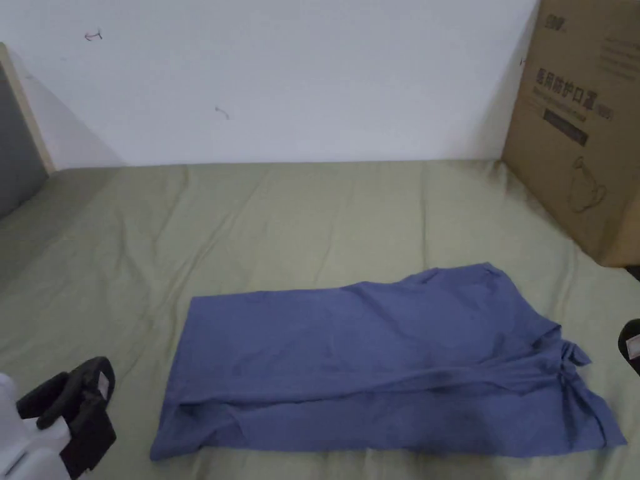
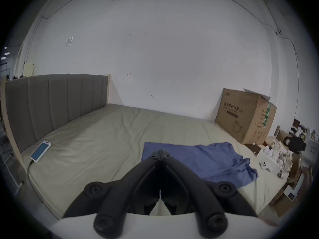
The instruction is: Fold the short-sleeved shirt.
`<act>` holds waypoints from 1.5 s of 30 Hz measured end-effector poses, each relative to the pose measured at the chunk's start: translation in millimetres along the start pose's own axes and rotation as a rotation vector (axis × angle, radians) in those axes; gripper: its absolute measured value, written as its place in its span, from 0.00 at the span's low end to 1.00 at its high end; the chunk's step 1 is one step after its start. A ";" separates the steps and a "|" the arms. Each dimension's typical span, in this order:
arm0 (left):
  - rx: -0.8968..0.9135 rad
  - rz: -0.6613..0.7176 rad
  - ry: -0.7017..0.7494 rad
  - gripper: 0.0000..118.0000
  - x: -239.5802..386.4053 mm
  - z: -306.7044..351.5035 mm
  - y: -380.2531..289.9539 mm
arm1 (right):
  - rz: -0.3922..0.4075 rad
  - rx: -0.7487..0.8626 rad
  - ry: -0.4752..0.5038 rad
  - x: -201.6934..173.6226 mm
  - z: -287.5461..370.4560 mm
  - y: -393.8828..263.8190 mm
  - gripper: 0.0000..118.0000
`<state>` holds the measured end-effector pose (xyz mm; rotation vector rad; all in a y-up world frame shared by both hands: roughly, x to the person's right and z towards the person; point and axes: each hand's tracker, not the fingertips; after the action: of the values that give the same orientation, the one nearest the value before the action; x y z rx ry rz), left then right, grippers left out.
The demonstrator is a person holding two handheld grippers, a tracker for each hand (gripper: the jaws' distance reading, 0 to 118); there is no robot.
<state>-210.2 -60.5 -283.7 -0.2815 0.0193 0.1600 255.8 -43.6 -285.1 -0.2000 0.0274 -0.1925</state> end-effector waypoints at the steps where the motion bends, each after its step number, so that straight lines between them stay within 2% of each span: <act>1: -0.041 -0.016 0.009 0.00 -3.9 -6.9 3.5 | 0.014 -0.005 0.012 -0.6 0.2 -0.2 0.00; 4: -0.341 0.002 -0.029 0.00 -21.0 -59.8 13.7 | 0.031 -0.044 0.036 -3.4 -4.8 -3.2 0.00; 6: -0.593 0.050 -0.057 0.04 -32.9 -112.7 7.2 | 0.000 -0.102 0.059 -2.9 -9.7 -7.9 0.00; 7: -0.651 0.087 -0.091 0.33 -39.8 -131.2 -2.4 | -0.022 -0.116 0.064 -2.1 -11.9 -9.0 0.00; 8: -0.670 0.116 -0.066 0.73 -47.2 -151.5 -12.3 | -0.045 -0.132 0.069 -1.0 -14.7 -10.2 0.00; 9: -0.714 0.117 -0.040 0.98 -47.6 -170.5 -24.3 | -0.063 -0.146 0.069 0.2 -17.6 -11.7 0.00; 11: -0.716 0.044 0.030 0.97 -49.9 -186.3 -43.5 | -0.094 -0.177 0.062 3.8 -19.7 -19.7 0.00; 13: -0.797 -0.041 0.059 0.97 -46.8 -215.6 -67.0 | -0.124 -0.209 0.059 6.8 -25.4 -23.3 0.00; 16: -0.959 -0.030 0.049 1.00 -45.0 -238.7 -109.8 | -0.131 -0.252 0.046 11.9 -30.4 -31.6 0.00; 17: -0.854 -0.087 0.029 1.00 -44.4 -235.5 -107.9 | -0.126 -0.267 0.034 13.4 -32.9 -32.3 0.00; 19: -0.851 -0.074 0.066 1.00 -39.3 -236.0 -104.0 | -0.120 -0.278 0.014 18.1 -32.2 -36.3 0.00; 21: -0.837 -0.095 0.081 0.90 -34.8 -223.7 -93.8 | -0.117 -0.282 -0.011 27.7 -35.8 -36.8 0.00; 23: -0.799 -0.131 0.073 0.52 -26.8 -211.2 -83.3 | -0.126 -0.291 -0.029 49.3 -41.5 -40.9 0.00; 24: -0.763 -0.170 0.064 0.25 -20.1 -202.6 -75.1 | -0.146 -0.311 -0.024 60.5 -49.0 -39.5 0.00; 25: -0.743 -0.188 0.048 0.03 -19.7 -200.2 -72.9 | -0.170 -0.333 -0.013 69.8 -56.6 -38.5 0.00; 26: -0.732 -0.203 0.029 0.03 -16.8 -197.1 -69.1 | -0.191 -0.364 -0.014 80.7 -65.7 -37.8 0.00; 27: -0.736 -0.178 -0.040 0.03 -16.0 -194.6 -63.9 | -0.202 -0.408 -0.038 91.7 -79.9 -35.7 0.00; 29: -0.770 -0.122 -0.083 0.03 -5.2 -187.3 -56.5 | -0.219 -0.504 -0.105 110.0 -111.9 -32.5 0.00; 30: -0.766 -0.131 -0.067 0.03 -0.8 -185.3 -54.2 | -0.240 -0.580 -0.140 120.1 -131.5 -32.7 0.11; 31: -0.764 -0.138 -0.065 0.03 2.9 -184.2 -53.1 | -0.283 -0.650 -0.118 129.7 -148.8 -36.7 0.54; 32: -0.764 -0.164 -0.066 0.03 6.7 -183.1 -51.8 | -0.330 -0.755 -0.094 141.3 -167.0 -45.7 0.85; 33: -0.760 -0.183 -0.067 0.03 5.4 -185.6 -49.2 | -0.373 -0.822 -0.113 150.3 -182.5 -56.0 0.98; 34: -0.755 -0.187 -0.064 0.03 6.5 -184.8 -48.1 | -0.365 -0.856 -0.145 154.4 -191.7 -62.1 0.99; 36: -0.745 -0.185 -0.046 0.03 6.1 -183.7 -47.0 | -0.309 -0.961 -0.214 163.5 -215.6 -80.6 0.99; 38: -0.755 -0.170 -0.027 0.03 -2.1 -188.6 -47.5 | -0.289 -1.013 -0.211 166.9 -224.1 -95.1 0.95; 39: -0.765 -0.164 -0.016 0.03 -4.7 -189.7 -49.3 | -0.285 -1.013 -0.192 166.9 -223.7 -98.9 0.86; 40: -0.775 -0.161 -0.007 0.03 -6.7 -190.6 -51.4 | -0.227 -1.002 -0.230 162.4 -219.4 -97.8 0.69; 41: -0.785 -0.162 0.000 0.03 -11.0 -192.9 -54.0 | -0.112 -0.959 -0.295 155.6 -212.3 -92.8 0.52; 42: -0.796 -0.156 -0.004 0.03 -14.5 -194.1 -55.2 | -0.093 -0.947 -0.239 149.3 -206.0 -89.0 0.34; 43: -0.801 -0.143 -0.010 0.03 -16.7 -194.4 -55.2 | -0.123 -0.954 -0.153 148.4 -203.9 -86.3 0.13; 45: -0.766 -0.105 0.011 0.03 -18.2 -191.1 -50.9 | -0.083 -0.955 -0.145 144.2 -197.0 -78.9 0.08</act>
<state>-219.4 -164.7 -452.5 -1.0457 -0.0479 0.0544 373.3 -185.7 -463.4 -1.1679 -0.0360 -0.2358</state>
